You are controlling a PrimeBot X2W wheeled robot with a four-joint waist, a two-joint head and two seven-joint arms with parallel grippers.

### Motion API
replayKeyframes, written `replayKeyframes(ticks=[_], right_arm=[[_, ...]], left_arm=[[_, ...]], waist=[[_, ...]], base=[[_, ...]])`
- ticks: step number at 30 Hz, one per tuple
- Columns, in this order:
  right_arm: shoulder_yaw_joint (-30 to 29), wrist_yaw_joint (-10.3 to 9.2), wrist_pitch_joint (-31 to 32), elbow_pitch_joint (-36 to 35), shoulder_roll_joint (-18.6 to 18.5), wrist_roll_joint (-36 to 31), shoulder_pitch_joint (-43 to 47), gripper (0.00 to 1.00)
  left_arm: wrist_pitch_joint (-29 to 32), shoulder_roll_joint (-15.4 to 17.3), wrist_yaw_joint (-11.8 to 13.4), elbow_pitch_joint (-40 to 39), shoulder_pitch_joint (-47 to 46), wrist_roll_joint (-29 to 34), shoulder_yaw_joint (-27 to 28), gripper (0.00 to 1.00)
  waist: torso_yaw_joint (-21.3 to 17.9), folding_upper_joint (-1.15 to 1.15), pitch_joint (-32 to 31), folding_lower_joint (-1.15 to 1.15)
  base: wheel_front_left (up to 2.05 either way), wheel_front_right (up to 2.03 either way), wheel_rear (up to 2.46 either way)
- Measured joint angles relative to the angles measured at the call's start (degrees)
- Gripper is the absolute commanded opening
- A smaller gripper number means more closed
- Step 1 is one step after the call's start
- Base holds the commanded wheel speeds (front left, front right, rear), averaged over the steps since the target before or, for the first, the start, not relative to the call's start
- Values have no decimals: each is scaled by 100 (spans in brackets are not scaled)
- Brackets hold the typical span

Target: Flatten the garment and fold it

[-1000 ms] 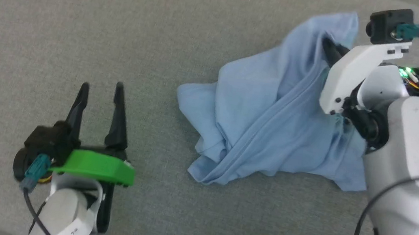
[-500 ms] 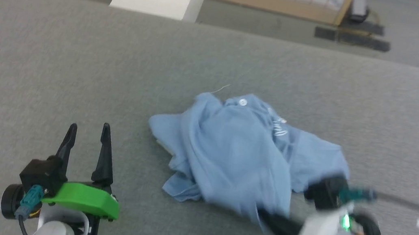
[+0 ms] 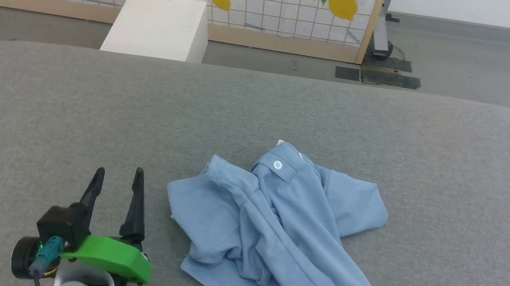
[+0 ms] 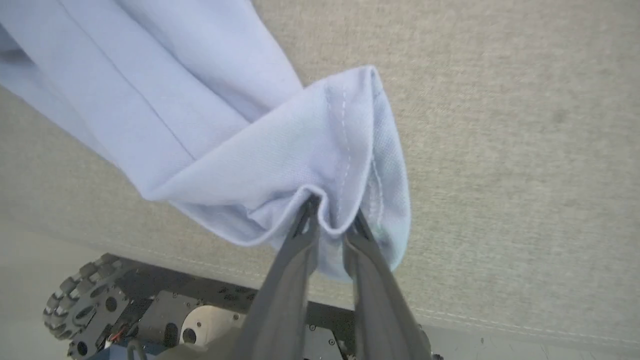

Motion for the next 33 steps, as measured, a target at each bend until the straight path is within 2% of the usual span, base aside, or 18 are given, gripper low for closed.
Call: replayKeyframes(ticks=[6,10,15,18,22,23,25,29,33], right_arm=[[-447,1,-1477,-143,208,-282,-347,100],[-510,1,-2326,-22,225,-438,-643,100],[-289,1,-2706,301,231,-377,-808,100],[-164,1,-2741,443,237,-348,-877,100],[-65,1,-2782,559,240,-332,-947,100],[-53,1,-2782,568,238,-321,-957,100],[-25,1,-2787,579,238,-305,-970,100],[29,1,-2815,619,240,-289,-1016,100],[45,1,-2864,673,240,-246,-1093,100]], left_arm=[[0,0,-47,121,-109,-1,-225,100],[136,0,-42,615,-427,-1,-464,100],[1259,-1,163,1346,-942,-156,-657,100],[2167,-2,165,1736,-1212,-419,-787,100],[3067,-2,74,1959,-1381,-662,-916,100],[3254,-1,30,1957,-1416,-708,-944,88],[3483,24,-55,1917,-1491,-728,-990,0],[3389,125,-169,1747,-1546,-703,-1056,0],[2562,272,-66,1639,-1875,-530,-937,0]], waist=[[-75,0,96,0],[-121,0,193,0],[-167,0,313,0],[-200,0,375,0],[-241,0,416,0],[-249,0,428,0],[-260,0,448,0],[-261,0,486,0],[-244,0,543,0]], base=[[0,0,0],[0,0,0],[0,0,0],[0,0,0],[0,0,0],[0,0,0],[0,0,0],[0,0,0],[0,0,0]])
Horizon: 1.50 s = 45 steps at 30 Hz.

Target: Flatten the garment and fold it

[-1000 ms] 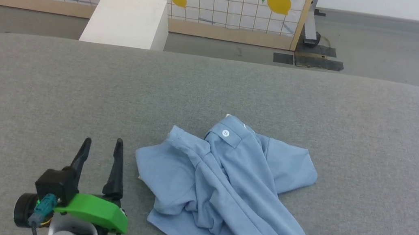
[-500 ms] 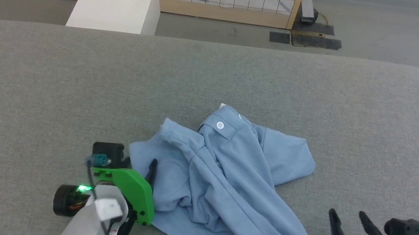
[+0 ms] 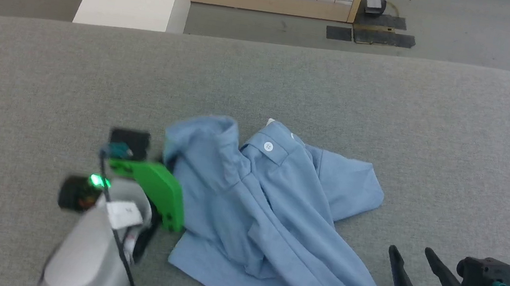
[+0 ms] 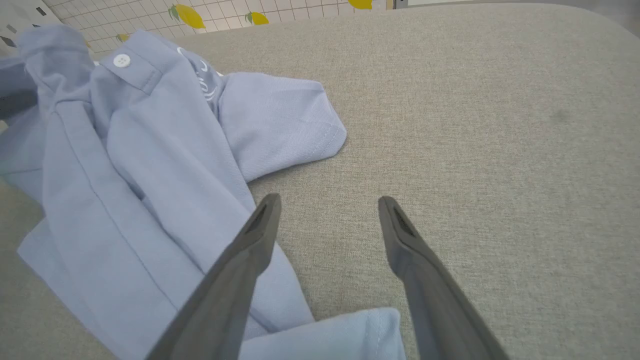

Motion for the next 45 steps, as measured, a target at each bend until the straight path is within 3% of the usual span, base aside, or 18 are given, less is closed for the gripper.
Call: replayKeyframes(ticks=[7,11,20,26,27,28,29,34,39,45], right_arm=[[49,0,-30,16,0,0,-101,100],[96,0,-67,47,0,44,-102,100],[120,0,-74,102,1,48,-94,100],[53,0,-5,56,2,38,-36,100],[37,0,16,51,3,33,-30,100],[1,0,42,44,3,18,-19,100],[-29,0,84,26,3,-19,-7,100],[-112,0,65,-70,2,-200,-60,100],[-120,0,-479,57,5,-241,-743,100],[-89,0,-877,1037,8,-332,-1897,100]], left_arm=[[-1631,133,256,25,-1042,301,263,0],[-2199,122,208,-9,-1159,205,390,0],[-1935,285,-246,22,347,100,15,0],[-1191,553,-460,-265,1515,45,-382,0],[-1081,583,-445,-274,1631,13,-374,3],[-1002,624,-378,-320,1761,-27,-344,38],[-943,654,-278,-390,1848,-63,-290,100],[-1090,697,253,-706,2067,-108,81,100],[-2107,532,884,-1146,2086,-110,586,100],[-2535,132,1071,-1591,1922,-45,872,100]], waist=[[46,0,80,0],[66,0,78,0],[107,0,-59,0],[238,0,-137,0],[266,0,-144,0],[304,0,-154,0],[345,0,-163,0],[557,0,-188,0],[804,0,-154,0],[1056,0,58,0]], base=[[0,0,0],[0,0,0],[0,0,0],[0,0,0],[0,0,0],[0,0,0],[0,0,0],[0,0,0],[0,0,0],[0,0,0]])
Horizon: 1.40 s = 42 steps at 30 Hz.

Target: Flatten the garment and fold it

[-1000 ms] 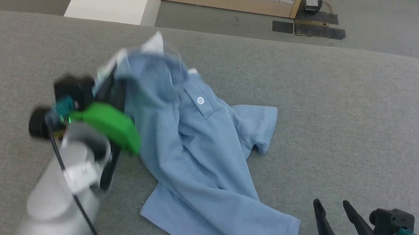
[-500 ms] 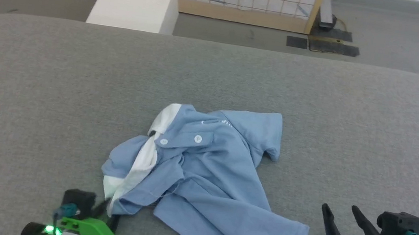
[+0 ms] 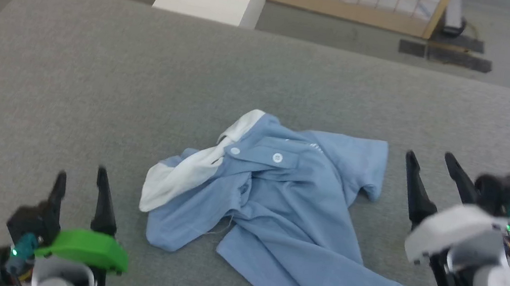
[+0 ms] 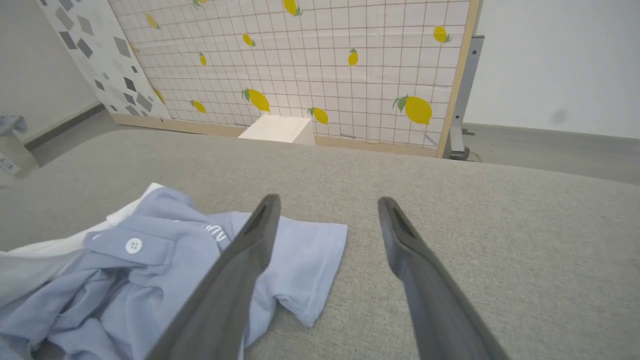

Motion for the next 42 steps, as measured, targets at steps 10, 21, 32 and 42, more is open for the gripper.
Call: replayKeyframes(ticks=[10,21,32,42], right_arm=[[-154,0,1497,2241,3,-133,-1608,100],[-281,2,2883,2451,-115,-936,-2167,0],[-1685,2,1105,1061,-154,-1067,-1467,0],[-2741,2,1752,452,-3,-985,-132,0]], left_arm=[[-22,-383,-332,-700,-289,347,292,100],[-22,-396,-290,-695,-325,223,167,100],[-23,-401,-410,-516,-307,364,242,100],[-22,-402,-597,-331,-289,577,272,100]], waist=[[456,0,497,0],[722,0,789,1],[302,0,464,0],[-335,0,168,0]], base=[[0,0,0],[0,0,0],[0,0,0],[0,0,0]])
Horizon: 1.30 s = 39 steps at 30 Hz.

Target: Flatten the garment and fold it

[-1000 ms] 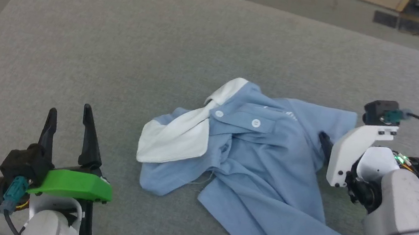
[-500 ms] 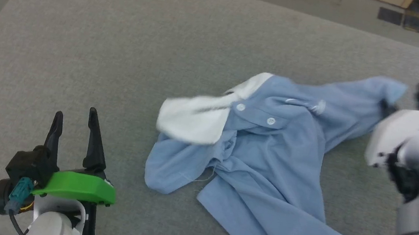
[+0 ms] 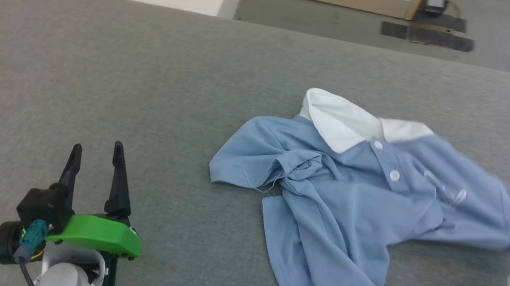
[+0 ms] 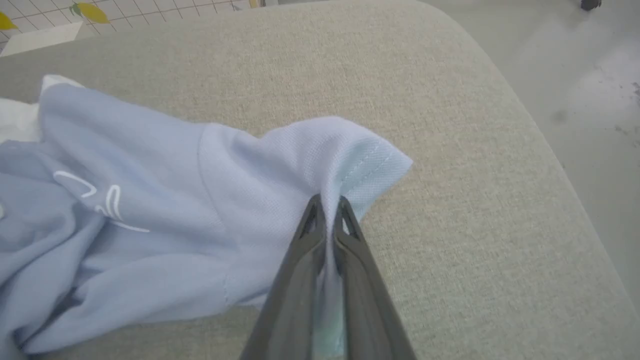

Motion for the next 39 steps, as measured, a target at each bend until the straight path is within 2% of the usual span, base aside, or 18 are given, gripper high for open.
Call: replayKeyframes(ticks=[5,6,7,8,13,23,29,34,35,36,37,39], right_arm=[[5,0,204,177,10,528,373,0],[23,0,199,211,10,609,408,28],[57,0,167,234,10,666,445,71],[91,0,114,250,10,709,473,100],[292,-1,-308,259,7,920,615,100],[1260,-1,-1367,-44,9,1072,1034,100],[1645,-2,-1454,-293,8,1238,1240,100],[1801,-2,-1446,-480,8,1292,1297,100],[1830,-2,-1446,-519,8,1299,1305,100],[1845,-2,-1446,-548,8,1300,1318,100],[1859,-2,-1445,-575,8,1301,1333,100],[1885,-2,-1436,-624,5,1303,1364,100]], left_arm=[[-1,-1,-47,289,-24,-51,-162,100],[-2,-1,-47,399,-52,-85,-224,100],[-1,-2,-47,519,-98,-105,-283,100],[7,-2,-46,650,-180,-149,-345,100],[578,-3,-14,1198,-849,-463,-668,100],[2259,-8,346,2229,-1886,-960,-1247,100],[3037,47,537,2662,-2120,-950,-1361,100],[3723,152,497,2830,-2290,-954,-1492,100],[3852,194,444,2835,-2308,-954,-1533,93],[3921,221,394,2826,-2320,-954,-1562,34],[3953,245,335,2798,-2331,-956,-1583,0],[3929,257,254,2743,-2332,-962,-1612,0]], waist=[[-260,0,-78,0],[-303,0,-88,0],[-343,0,-97,0],[-377,0,-101,0],[-474,0,-72,0],[-758,0,-8,0],[-982,0,27,0],[-1143,0,47,0],[-1165,0,52,0],[-1180,0,55,0],[-1192,0,58,0],[-1193,0,58,0]], base=[[0,0,0],[0,0,0],[0,0,0],[0,0,0],[0,0,0],[0,0,0],[0,0,0],[0,0,0],[0,0,0],[0,0,0],[0,0,0],[0,0,0]])
